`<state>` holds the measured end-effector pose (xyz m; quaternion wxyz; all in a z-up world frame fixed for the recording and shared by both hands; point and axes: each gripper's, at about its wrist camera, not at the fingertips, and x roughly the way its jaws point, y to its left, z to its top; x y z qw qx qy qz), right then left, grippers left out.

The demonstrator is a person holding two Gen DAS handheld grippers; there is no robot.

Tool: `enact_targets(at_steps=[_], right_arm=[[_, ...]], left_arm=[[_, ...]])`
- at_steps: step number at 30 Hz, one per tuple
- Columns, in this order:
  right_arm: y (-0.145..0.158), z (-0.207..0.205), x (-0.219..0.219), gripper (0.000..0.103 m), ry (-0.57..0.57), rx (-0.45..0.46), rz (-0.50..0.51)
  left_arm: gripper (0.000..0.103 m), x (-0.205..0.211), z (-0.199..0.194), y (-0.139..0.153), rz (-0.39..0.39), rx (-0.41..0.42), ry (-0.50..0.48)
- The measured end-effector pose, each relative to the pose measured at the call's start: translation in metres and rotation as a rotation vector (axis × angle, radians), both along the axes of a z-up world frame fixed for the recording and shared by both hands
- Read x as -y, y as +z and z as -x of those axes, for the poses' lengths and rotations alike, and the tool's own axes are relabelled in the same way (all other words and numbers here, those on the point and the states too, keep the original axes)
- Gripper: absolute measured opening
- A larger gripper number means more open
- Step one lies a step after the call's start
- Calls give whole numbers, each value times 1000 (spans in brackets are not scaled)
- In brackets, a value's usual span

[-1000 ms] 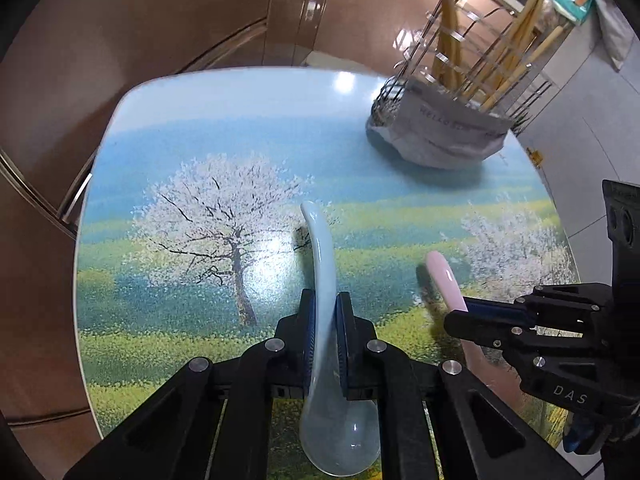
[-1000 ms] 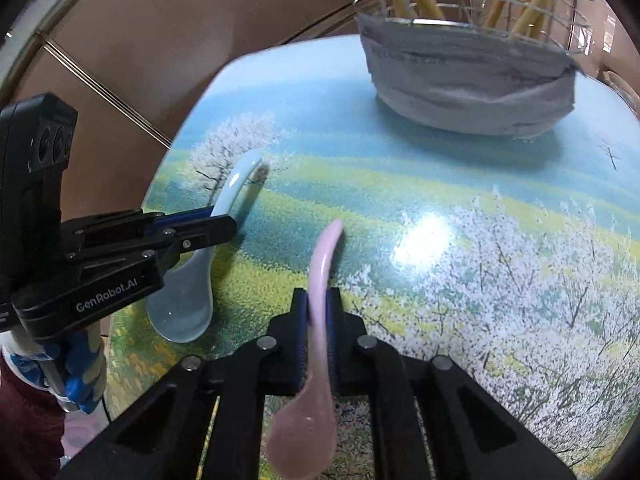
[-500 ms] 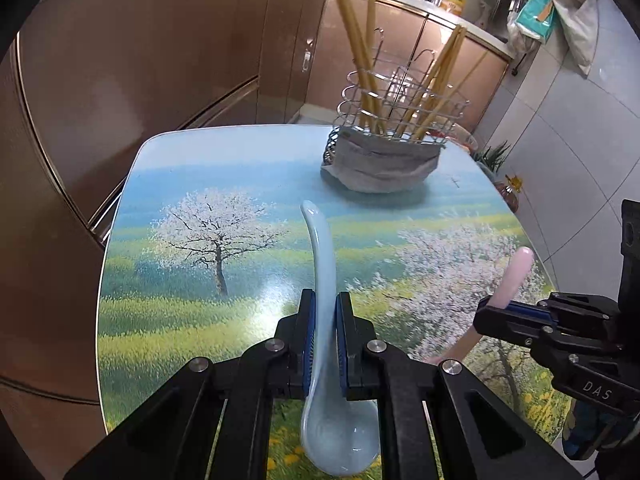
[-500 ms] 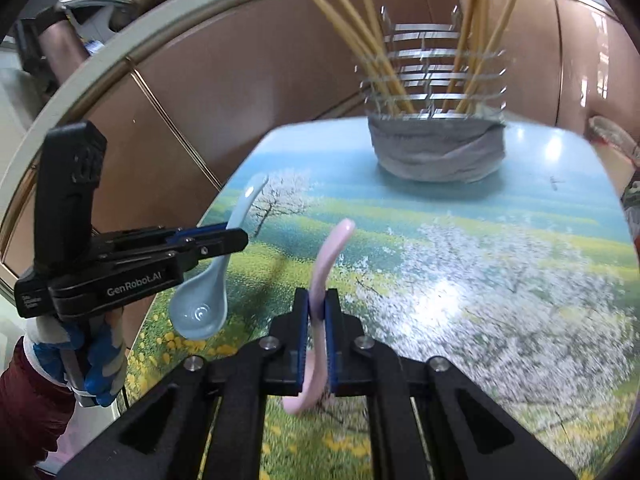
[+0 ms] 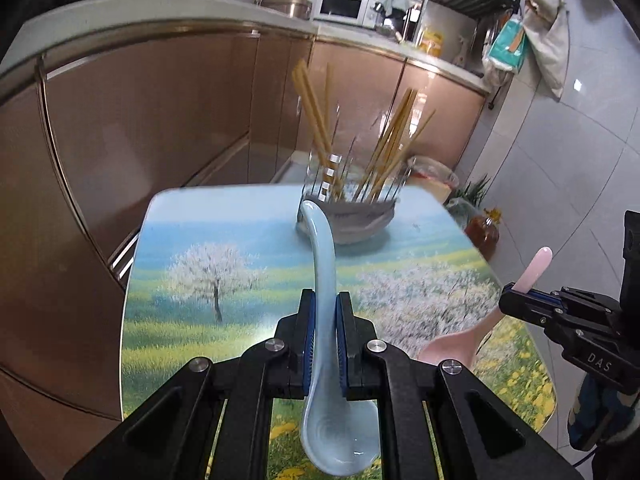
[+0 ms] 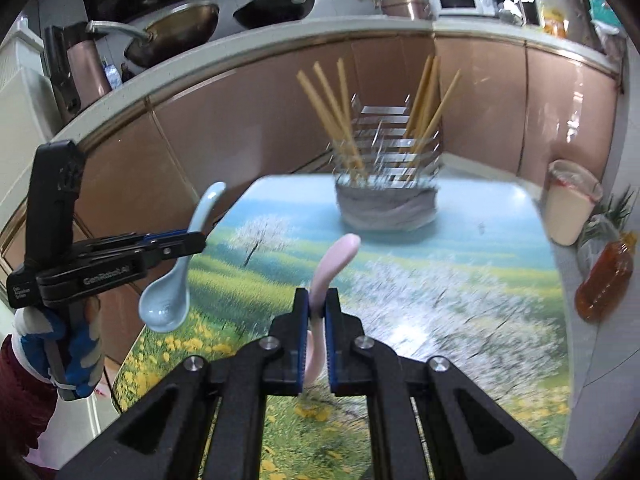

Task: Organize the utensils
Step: 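Lift both spoons upright and carry them over the wire holder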

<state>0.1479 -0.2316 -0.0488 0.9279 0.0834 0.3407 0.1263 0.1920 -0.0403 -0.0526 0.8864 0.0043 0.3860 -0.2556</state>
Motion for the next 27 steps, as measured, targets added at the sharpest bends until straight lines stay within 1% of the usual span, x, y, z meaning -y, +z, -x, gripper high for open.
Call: enact_targets(at_steps=[2,5,8,10,11,14,17,19,20,23,27], right_arm=[[18,-2,8,7,-19,36,12],[47,-9,18,7,-38,96,21],[73,-29,26,7,-48,157,33],[83,-42,29,7,-52,186,45],[88,-53,32,7,-53,203,50],[100,-77,38,7,-61,240,65],[103,-106,42,7,-70,269,105],[102,-122,44,7,-75,282,130],[101,-131,45,7,-77,285,142],[87,-157,48,7,-81,274,178],[63,-180,51,7,-67,234,169]], left_arm=[[9,3,-5,15,22,36,1],[9,14,-18,45,65,117,10],[9,28,-36,70,108,197,23],[9,38,-47,81,129,241,36],[9,46,-57,87,141,279,49],[9,64,-81,91,159,338,85],[9,90,-112,82,156,381,144],[9,103,-126,74,134,408,184],[9,112,-137,64,119,420,209],[9,128,-157,41,108,418,249],[9,138,-166,14,84,435,295]])
